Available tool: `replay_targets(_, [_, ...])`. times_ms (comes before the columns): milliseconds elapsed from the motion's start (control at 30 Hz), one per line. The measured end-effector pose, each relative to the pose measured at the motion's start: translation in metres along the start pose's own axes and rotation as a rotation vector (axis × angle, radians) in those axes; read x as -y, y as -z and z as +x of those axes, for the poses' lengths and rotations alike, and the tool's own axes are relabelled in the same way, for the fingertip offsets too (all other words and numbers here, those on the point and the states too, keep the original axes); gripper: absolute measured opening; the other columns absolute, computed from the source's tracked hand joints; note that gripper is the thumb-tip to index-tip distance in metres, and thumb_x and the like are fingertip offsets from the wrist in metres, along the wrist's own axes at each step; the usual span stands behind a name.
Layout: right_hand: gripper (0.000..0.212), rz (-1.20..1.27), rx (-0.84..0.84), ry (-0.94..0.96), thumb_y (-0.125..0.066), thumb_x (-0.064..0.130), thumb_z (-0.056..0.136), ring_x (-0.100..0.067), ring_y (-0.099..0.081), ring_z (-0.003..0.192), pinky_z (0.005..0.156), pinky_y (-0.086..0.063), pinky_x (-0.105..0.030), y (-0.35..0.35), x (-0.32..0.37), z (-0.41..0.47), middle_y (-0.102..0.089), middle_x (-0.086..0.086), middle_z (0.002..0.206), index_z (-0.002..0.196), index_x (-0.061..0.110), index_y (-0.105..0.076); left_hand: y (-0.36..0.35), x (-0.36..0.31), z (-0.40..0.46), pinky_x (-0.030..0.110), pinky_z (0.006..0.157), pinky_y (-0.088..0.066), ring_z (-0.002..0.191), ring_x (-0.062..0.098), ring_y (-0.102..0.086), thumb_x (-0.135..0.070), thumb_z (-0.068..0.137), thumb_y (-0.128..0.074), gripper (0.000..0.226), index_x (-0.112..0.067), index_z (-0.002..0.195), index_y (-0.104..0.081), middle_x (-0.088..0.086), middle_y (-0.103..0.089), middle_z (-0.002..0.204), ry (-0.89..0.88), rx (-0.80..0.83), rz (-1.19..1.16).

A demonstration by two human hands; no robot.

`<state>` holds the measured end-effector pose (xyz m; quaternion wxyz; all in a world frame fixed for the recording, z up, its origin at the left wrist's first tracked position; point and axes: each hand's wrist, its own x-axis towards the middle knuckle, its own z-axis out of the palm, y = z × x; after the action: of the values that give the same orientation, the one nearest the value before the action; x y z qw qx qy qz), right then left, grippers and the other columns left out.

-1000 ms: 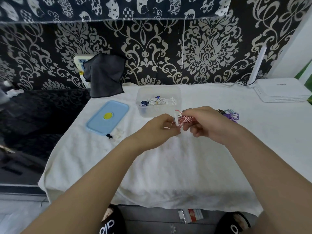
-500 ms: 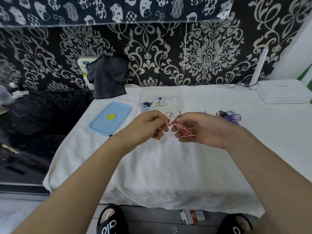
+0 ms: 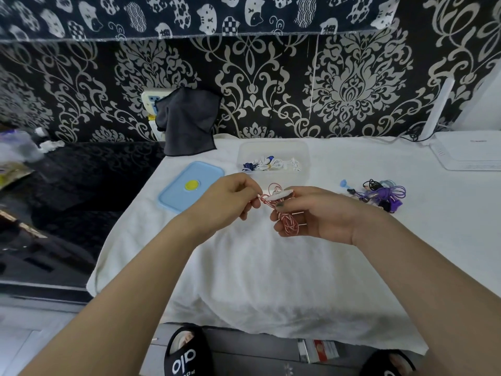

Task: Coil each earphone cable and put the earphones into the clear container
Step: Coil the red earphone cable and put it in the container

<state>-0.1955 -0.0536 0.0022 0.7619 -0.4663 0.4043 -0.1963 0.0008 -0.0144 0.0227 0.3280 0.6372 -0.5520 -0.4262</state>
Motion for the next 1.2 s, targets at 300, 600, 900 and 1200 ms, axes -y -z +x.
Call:
replay_targets(300, [0.023, -0.004, 0.060, 0.107, -0.071, 0.024, 0.090, -0.028, -0.071, 0.097, 0.086, -0.051, -0.041, -0.025, -0.001, 0.018, -0.071, -0.008, 0.101, 0.112, 0.018, -0.066, 0.013, -0.003, -0.010, 0.012, 0.052, -0.040, 0.055, 0.009, -0.052, -0.020, 0.097, -0.060, 0.013, -0.007, 0.095, -0.064, -0.007, -0.068, 0.070, -0.046, 0.031, 0.097])
replay_targets(600, [0.021, 0.039, 0.025, 0.153, -0.065, 0.005, 0.092, -0.028, -0.063, 0.067, 0.064, -0.053, -0.033, -0.034, -0.004, 0.029, -0.060, -0.011, 0.075, 0.075, 0.011, -0.055, 0.023, 0.003, -0.010, 0.014, 0.051, -0.042, 0.058, 0.011, -0.053, -0.016, 0.097, -0.060, 0.013, -0.004, 0.094, -0.064, -0.005, -0.066, 0.070, -0.033, 0.009, 0.080])
replay_targets(900, [0.012, -0.093, 0.020, 0.125, -0.062, -0.001, 0.090, -0.022, -0.058, 0.059, 0.075, -0.059, -0.043, -0.039, -0.005, 0.035, -0.058, -0.012, 0.073, 0.081, 0.007, -0.063, 0.030, 0.011, -0.009, 0.012, 0.046, -0.039, 0.056, 0.011, -0.052, -0.019, 0.098, -0.060, 0.013, -0.007, 0.094, -0.064, -0.005, -0.068, 0.072, 0.016, -0.009, 0.103])
replay_targets(1200, [0.011, -0.127, 0.061, 0.098, -0.063, -0.002, 0.091, -0.030, -0.072, 0.080, 0.082, -0.056, -0.041, -0.044, -0.004, 0.038, -0.070, -0.015, 0.089, 0.082, 0.005, -0.061, 0.040, 0.018, -0.008, 0.024, 0.059, -0.045, 0.057, 0.012, -0.053, -0.019, 0.098, -0.059, 0.013, -0.008, 0.093, -0.063, -0.007, -0.069, 0.069, 0.032, 0.008, 0.071])
